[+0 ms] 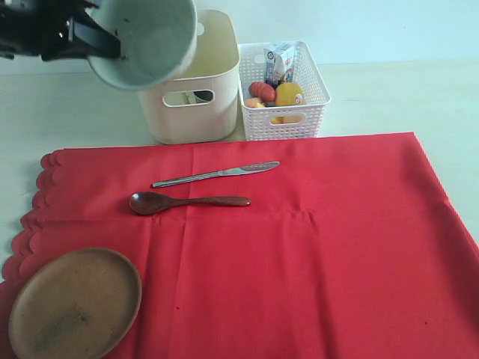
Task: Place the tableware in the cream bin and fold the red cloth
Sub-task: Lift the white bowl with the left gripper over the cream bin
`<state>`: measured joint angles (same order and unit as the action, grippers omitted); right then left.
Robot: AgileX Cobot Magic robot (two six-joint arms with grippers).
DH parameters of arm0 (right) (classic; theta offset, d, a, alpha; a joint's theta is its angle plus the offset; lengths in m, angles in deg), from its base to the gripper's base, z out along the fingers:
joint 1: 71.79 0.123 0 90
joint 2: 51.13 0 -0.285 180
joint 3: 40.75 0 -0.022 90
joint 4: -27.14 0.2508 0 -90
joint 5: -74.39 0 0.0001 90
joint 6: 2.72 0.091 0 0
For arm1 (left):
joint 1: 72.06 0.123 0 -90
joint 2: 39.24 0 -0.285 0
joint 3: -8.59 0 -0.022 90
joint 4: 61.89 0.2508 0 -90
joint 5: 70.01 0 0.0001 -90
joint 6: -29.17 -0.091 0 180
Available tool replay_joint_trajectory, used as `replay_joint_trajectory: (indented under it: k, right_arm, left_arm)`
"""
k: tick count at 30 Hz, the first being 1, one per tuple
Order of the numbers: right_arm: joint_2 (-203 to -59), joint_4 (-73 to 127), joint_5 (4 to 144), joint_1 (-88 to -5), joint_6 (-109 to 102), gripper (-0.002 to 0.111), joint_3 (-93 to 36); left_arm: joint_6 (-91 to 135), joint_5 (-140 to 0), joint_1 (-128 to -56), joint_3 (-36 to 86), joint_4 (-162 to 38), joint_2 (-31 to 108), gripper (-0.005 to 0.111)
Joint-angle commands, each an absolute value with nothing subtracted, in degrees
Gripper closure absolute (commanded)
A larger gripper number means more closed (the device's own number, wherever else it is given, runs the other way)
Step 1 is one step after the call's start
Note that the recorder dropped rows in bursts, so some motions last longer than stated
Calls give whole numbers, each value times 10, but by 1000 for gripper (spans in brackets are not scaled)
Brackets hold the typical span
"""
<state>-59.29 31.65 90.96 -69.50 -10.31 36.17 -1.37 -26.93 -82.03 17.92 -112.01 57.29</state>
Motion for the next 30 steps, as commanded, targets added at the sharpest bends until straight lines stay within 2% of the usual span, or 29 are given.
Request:
replay_joint_trajectory:
  k: [1, 10, 17, 24, 25, 30]
  right_arm:
    - [-589, 316, 906, -698, -102, 108, 365]
    - [-589, 316, 906, -698, -102, 108, 365]
    - [-589, 316, 906, -698, -102, 108, 365]
    - [-589, 316, 906, -698, -102, 108, 365]
    - [-589, 316, 906, -698, -102, 108, 365]
    - [-589, 316, 906, -698, -102, 108, 365]
  left_arm:
    - [-1, -260, -783, 101, -1126, 606, 107]
    - [27, -208, -772, -99, -1083, 767, 107]
    - [71, -193, -780, -282, -1077, 974, 107]
    - [71, -208, -795, -311, -1076, 1025, 107]
    - [71, -211, -795, -311, -1076, 1026, 106]
    - [69, -216, -795, -311, -1064, 1026, 78]
